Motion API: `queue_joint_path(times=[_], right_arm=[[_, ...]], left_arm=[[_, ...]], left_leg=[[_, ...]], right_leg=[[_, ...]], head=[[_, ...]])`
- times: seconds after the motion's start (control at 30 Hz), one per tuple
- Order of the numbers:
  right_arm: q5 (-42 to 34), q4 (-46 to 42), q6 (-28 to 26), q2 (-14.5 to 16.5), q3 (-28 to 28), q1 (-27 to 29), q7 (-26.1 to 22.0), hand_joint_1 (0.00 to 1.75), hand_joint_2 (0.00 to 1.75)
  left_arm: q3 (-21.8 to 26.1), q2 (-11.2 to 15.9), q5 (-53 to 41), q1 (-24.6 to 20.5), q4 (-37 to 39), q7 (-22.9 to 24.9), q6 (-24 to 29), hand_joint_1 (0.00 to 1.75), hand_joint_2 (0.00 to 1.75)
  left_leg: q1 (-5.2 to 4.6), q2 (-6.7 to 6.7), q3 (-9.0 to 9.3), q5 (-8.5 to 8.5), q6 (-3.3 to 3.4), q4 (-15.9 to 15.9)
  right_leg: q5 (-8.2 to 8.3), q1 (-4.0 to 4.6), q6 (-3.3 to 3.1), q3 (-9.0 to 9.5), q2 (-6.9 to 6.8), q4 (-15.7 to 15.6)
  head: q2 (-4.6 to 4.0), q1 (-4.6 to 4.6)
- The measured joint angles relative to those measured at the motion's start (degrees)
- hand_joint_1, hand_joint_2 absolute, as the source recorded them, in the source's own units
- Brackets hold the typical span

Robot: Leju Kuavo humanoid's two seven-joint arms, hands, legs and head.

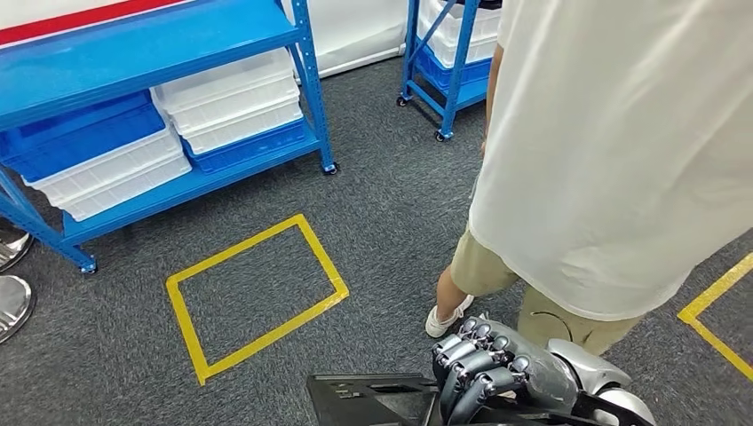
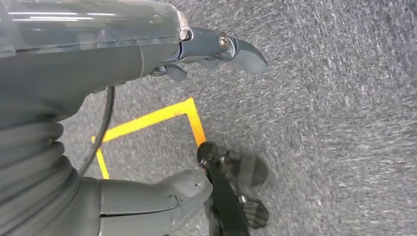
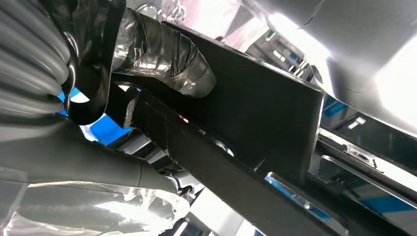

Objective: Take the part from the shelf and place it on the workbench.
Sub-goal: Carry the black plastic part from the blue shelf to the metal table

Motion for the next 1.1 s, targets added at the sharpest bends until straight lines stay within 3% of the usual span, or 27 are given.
queue_joint_path(times=[0.03, 0.07, 0.1, 0.13, 0.2, 0.27, 0.33, 0.37, 0.43, 0.5, 0.53, 0.57, 0.6, 0.63, 0.67, 0.73, 0.8, 0.87, 0.93, 1.0, 1.07, 1.1], right_arm=[[0.0, 0.0, 0.0, 0.0, 0.1, 0.0, 0.0, 1.73, 1.75], [0.0, 0.0, 0.1, 0.1, 0.1, 0.0, 0.0, 1.73, 1.75], [-0.1, 0.0, 0.2, 0.1, 0.2, 0.0, 0.0, 1.73, 1.75], [-0.2, 0.0, 0.5, 0.1, 0.2, 0.0, 0.1, 1.73, 1.75], [-0.6, 0.0, 1.2, 0.1, 0.5, -0.2, 0.2, 1.73, 1.75], [-1.3, 0.0, 1.9, 0.1, 0.8, -0.6, 0.5, 1.73, 1.75], [-2.2, 0.1, 2.8, 0.1, 1.1, -0.8, 1.2, 1.73, 1.75], [-2.6, 0.1, 3.2, 0.1, 1.3, -0.9, 1.5, 1.73, 1.75], [-3.1, 0.5, 4.0, 0.1, 1.9, -1.2, 2.3, 1.73, 1.75], [-3.3, 1.2, 4.8, 0.1, 3.0, -1.5, 2.8, 1.73, 1.75], [-3.3, 1.7, 5.2, 0.1, 3.7, -1.6, 2.9, 1.73, 1.75], [-3.3, 2.3, 5.6, 0.1, 4.5, -1.5, 3.0, 1.73, 1.75], [-3.2, 2.8, 5.8, 0.1, 5.2, -1.5, 3.0, 1.73, 1.75], [-3.1, 3.2, 6.0, 0.1, 5.8, -1.5, 3.0, 1.73, 1.75], [-3.0, 3.6, 6.1, 0.1, 6.3, -1.6, 3.0, 1.73, 1.75], [-3.0, 4.0, 6.1, 0.1, 7.2, -1.8, 3.0, 1.73, 1.75], [-3.1, 4.3, 6.0, 0.1, 7.7, -2.0, 3.0, 1.73, 1.75], [-3.3, 4.5, 6.0, 0.1, 8.0, -2.0, 3.0, 1.73, 1.75], [-3.4, 4.6, 5.9, 0.1, 8.2, -2.1, 3.1, 1.73, 1.75], [-3.5, 4.7, 5.7, 0.1, 8.2, -2.2, 3.1, 1.73, 1.75], [-3.5, 4.9, 5.6, 0.1, 8.3, -2.2, 3.0, 1.73, 1.75], [-3.5, 5.0, 5.6, 0.1, 8.3, -2.2, 3.0, 1.73, 1.75]], left_arm=[[0.0, 0.0, 0.0, 0.1, 0.0, 0.0, 0.0, 0.00, 1.75], [0.0, 0.0, 0.0, 0.2, 0.0, 0.0, 0.0, 0.00, 1.75], [0.0, 0.0, 0.0, 0.2, 0.0, 0.0, 0.0, 0.00, 1.75], [0.0, 0.0, 0.0, 0.2, 0.0, 0.0, 0.0, 0.00, 1.75], [0.0, 0.1, -0.1, 0.2, 0.0, 0.0, 0.0, 0.00, 1.75], [0.0, 0.2, -0.2, 0.2, 0.0, 0.0, 0.0, 0.00, 1.75], [0.0, 0.1, -0.4, 0.0, 0.0, 0.0, 0.0, 0.00, 1.75], [0.1, 0.1, -0.5, -0.1, 0.0, 0.0, 0.0, 0.00, 1.75], [0.1, 0.1, -0.6, -0.2, 0.0, 0.0, 0.0, 0.00, 1.75], [0.1, 0.1, -0.7, 0.0, 0.0, 0.0, 0.0, 0.00, 1.75], [0.1, 0.1, -0.8, 0.1, 0.0, 0.0, 0.0, 0.00, 1.75], [0.1, 0.1, -1.0, 0.1, 0.0, 0.0, -0.1, 0.00, 1.75], [0.1, 0.1, -1.0, 0.1, 0.0, 0.0, -0.1, 0.00, 1.75], [0.1, 0.1, -1.1, 0.0, 0.0, 0.0, -0.1, 0.00, 1.75], [0.1, 0.1, -1.1, -0.1, 0.0, -0.1, -0.1, 0.00, 1.75], [0.1, 0.0, -1.1, -0.2, 0.0, -0.1, -0.1, 0.00, 1.75], [0.1, 0.0, -1.2, -0.3, 0.0, -0.2, -0.1, 0.00, 1.75], [0.1, 0.0, -1.2, -0.4, 0.0, -0.3, -0.3, 0.00, 1.75], [0.1, -0.1, -1.2, -0.5, 0.0, -0.4, -0.4, 0.00, 1.75], [0.1, -0.2, -1.2, -0.5, 0.0, -0.4, -0.3, 0.00, 1.75], [0.2, -0.3, -1.2, -0.2, 0.0, -0.4, -0.1, 0.00, 1.75], [0.2, -0.3, -1.2, -0.1, 0.0, -0.3, -0.1, 0.00, 1.75]], left_leg=[[-0.01, -0.29, -1.63, -1.11, -0.03, 3.4], [-0.02, -0.38, -2.44, -1.05, 0.00, 5.0], [-0.02, -0.48, -2.18, 0.23, 0.09, 4.2], [-0.01, -0.81, -0.87, 2.38, 0.26, 1.1], [0.06, -3.12, 2.76, 6.38, 0.78, -7.2], [0.04, -4.85, 4.69, 7.50, 1.19, -11.7], [0.04, -4.10, 4.92, 7.48, 1.61, -12.3], [0.14, -3.43, 5.00, 7.72, 1.95, -12.6], [0.39, -1.98, 5.04, 8.12, 2.68, -13.0], [0.22, -0.47, 4.94, 8.15, 3.01, -13.1], [0.13, 0.31, 4.90, 8.12, 3.03, -13.1], [0.08, 1.08, 4.89, 8.07, 3.00, -13.0], [0.05, 1.83, 4.92, 7.99, 2.94, -13.0], [0.04, 2.51, 5.03, 7.87, 2.84, -13.0], [0.03, 3.13, 5.22, 7.71, 2.69, -13.0], [-0.17, 4.17, 5.59, 7.35, 2.26, -12.9], [-0.38, 5.11, 5.82, 7.09, 1.68, -12.9], [-0.33, 5.88, 5.93, 6.78, 1.06, -12.8], [-0.09, 4.03, 5.16, 5.03, 0.53, -10.7], [0.11, 0.84, 2.05, 1.17, 0.21, -3.8], [0.12, -0.31, -1.72, -1.48, 0.10, 3.8], [0.12, -0.42, -2.51, -1.11, 0.11, 4.9]], right_leg=[[0.04, 0.06, -0.07, -0.10, 0.74, 0.1], [0.06, 0.10, -0.09, -0.14, 1.48, 0.1], [0.07, 0.11, -0.09, -0.10, 2.22, 0.2], [0.06, 0.11, -0.07, 0.03, 2.94, 0.2], [0.05, 0.11, 0.11, 0.19, 4.36, 0.3], [0.21, 0.01, 0.68, -0.16, 5.66, 0.4], [0.58, -0.09, 1.54, -0.64, 6.83, 0.3], [0.47, -0.08, 1.86, -0.89, 6.51, 0.6], [-1.63, 0.06, 2.40, -2.46, 3.85, 3.7], [-5.53, -0.16, 2.87, -5.85, 1.10, 10.8], [-6.89, -0.34, 3.10, -7.52, 0.67, 14.3], [-7.25, -0.49, 3.26, -8.46, 0.46, 16.3], [-6.48, -0.59, 3.34, -8.26, 0.28, 16.1], [-4.79, -0.63, 3.33, -6.86, -0.08, 13.5], [-2.76, -0.59, 3.21, -4.57, -0.86, 9.4], [-0.53, -0.11, 2.64, -0.73, -2.98, 2.3], [-0.47, 0.40, 2.06, 0.08, -3.50, 0.3], [-0.23, 0.32, 1.49, -0.11, -2.23, 0.2], [0.14, 0.07, 0.75, -0.02, -1.14, -0.3], [0.37, 0.01, 0.25, -0.07, -0.03, -0.5], [0.40, 0.12, 0.09, -0.23, 1.39, -0.3], [0.39, 0.16, 0.08, -0.26, 2.17, -0.2]], head=[[0.00, 0.00], [0.00, 0.00], [0.00, 0.00], [0.00, 0.00], [0.00, 0.01], [0.00, 0.01], [0.00, 0.00], [0.00, 0.01], [0.00, 0.02], [0.00, 0.03], [0.00, 0.04], [0.00, 0.03], [0.00, 0.04], [0.00, 0.03], [0.00, 0.03], [0.00, 0.03], [0.00, 0.02], [0.00, 0.02], [0.00, 0.02], [0.00, 0.02], [0.00, 0.02], [0.00, 0.02]])
